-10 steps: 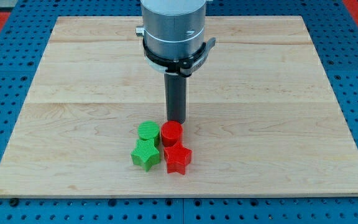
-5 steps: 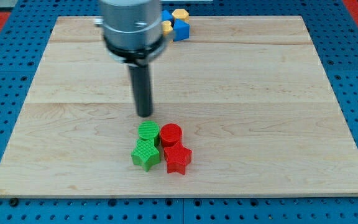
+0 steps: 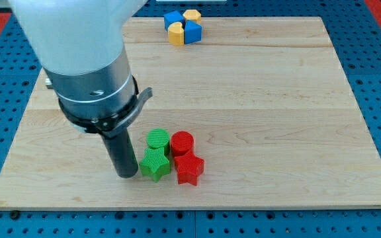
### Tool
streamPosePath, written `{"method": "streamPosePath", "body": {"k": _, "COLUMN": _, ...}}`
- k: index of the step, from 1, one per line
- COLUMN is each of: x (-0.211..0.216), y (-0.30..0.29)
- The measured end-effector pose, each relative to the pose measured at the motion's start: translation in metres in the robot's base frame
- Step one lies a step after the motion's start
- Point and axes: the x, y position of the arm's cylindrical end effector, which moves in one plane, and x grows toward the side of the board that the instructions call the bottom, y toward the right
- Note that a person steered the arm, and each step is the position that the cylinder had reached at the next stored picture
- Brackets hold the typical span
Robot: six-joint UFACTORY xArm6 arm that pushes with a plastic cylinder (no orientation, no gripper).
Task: Push the green circle along with the red circle slightly right
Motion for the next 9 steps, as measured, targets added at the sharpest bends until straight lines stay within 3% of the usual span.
{"method": "streamPosePath", "body": {"k": 6, "x": -0.001, "y": 0.008}}
{"method": "streamPosePath", "body": {"k": 9, "x": -0.036, "y": -0.011}}
